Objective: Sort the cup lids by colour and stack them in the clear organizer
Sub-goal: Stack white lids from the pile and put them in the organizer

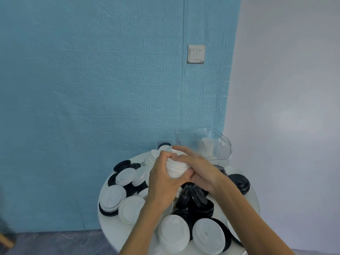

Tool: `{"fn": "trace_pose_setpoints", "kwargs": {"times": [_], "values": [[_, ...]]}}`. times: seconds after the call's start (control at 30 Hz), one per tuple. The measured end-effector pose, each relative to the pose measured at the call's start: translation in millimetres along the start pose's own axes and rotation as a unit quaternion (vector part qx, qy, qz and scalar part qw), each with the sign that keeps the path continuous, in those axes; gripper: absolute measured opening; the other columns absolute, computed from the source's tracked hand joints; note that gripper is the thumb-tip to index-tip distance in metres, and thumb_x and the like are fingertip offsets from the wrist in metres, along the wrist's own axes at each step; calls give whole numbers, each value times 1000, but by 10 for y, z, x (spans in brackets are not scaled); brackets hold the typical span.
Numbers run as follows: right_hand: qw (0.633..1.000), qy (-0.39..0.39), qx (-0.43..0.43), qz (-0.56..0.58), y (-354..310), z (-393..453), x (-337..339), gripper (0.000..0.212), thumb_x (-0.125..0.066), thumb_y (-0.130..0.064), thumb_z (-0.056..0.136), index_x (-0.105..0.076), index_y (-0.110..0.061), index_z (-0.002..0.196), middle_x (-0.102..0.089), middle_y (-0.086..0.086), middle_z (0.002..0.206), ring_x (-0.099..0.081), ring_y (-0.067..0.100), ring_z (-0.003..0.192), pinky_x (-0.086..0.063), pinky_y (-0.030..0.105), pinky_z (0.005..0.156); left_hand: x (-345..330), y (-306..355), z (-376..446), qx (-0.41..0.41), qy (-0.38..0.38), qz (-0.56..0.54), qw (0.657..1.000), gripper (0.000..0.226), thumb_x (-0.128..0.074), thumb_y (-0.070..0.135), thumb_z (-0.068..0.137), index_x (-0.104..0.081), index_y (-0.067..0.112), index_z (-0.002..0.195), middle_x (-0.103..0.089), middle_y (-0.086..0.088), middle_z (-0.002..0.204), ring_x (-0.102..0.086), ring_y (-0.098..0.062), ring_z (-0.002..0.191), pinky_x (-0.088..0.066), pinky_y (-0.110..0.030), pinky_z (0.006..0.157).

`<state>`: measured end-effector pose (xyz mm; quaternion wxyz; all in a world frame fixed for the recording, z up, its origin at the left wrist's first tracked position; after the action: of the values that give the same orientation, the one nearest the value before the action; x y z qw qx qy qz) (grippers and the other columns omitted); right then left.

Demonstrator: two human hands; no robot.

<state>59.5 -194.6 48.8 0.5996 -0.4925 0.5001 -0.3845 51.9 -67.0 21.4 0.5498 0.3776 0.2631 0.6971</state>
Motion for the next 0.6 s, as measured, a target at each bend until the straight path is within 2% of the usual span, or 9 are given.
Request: {"fn": "trace_pose_setpoints", "kwargs": {"times": [0.07, 0.17, 0.3, 0.43, 0.53, 0.6], "values": [[1000, -4, 4, 26, -54, -14, 23, 49, -74, -6, 87, -61, -19, 133, -75, 11, 112, -73, 23, 100, -59, 35, 84, -22, 16, -10, 1, -7, -5, 1000, 56, -90, 44, 70, -47, 42, 107, -65, 18, 106, -64, -4, 96, -56, -29, 77], [999, 17, 11, 41, -96, -41, 89, 58, -72, 7, 84, -57, -15, 136, -76, 11, 106, -75, 24, 94, -61, 31, 74, -89, 39, -10, 18, -27, -29, 999, 68, -95, 37, 64, -47, 44, 112, -64, 26, 105, -65, 1, 96, -55, -19, 75], [998, 48, 16, 42, -116, -91, 201, 62, -73, 9, 82, -55, -15, 137, -73, 13, 109, -75, 25, 92, -62, 33, 73, -209, 97, 63, 5, -42, -23, 999, 72, -97, 37, 58, -52, 46, 113, -66, 20, 105, -65, 1, 96, -57, -25, 81], [996, 79, 23, 35, -169, -164, 343, 65, -74, 8, 83, -51, -18, 138, -73, 13, 105, -75, 24, 87, -62, 33, 71, -319, 130, 155, -9, -80, 14, 997, 76, -94, 49, 56, -53, 47, 119, -65, 21, 111, -62, 3, 103, -56, -34, 89], [993, 114, 38, -16, -200, -196, 477, 75, -79, 5, 79, -47, -22, 140, -71, 14, 114, -75, 27, 94, -61, 40, 85, -426, 166, 216, -30, -119, 70, 990, 77, -91, 58, 57, -50, 48, 121, -62, 25, 113, -60, 3, 104, -53, -30, 88], [989, 123, 46, -72, -199, -215, 534, 84, -82, 5, 76, -42, -26, 143, -69, 8, 117, -74, 28, 100, -60, 42, 91, -506, 192, 273, -41, -150, 119, 981, 77, -90, 57, 58, -43, 47, 118, -60, 19, 112, -61, -7, 101, -52, -31, 82]]}}
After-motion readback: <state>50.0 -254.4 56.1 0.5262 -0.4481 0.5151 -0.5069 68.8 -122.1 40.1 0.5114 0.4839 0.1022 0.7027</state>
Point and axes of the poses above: each hand's wrist, its own z-axis towards the middle knuckle, its own x-axis out of the back of the hand, y = z × x, the point moved 3 cm from there along z, towards the middle knuckle
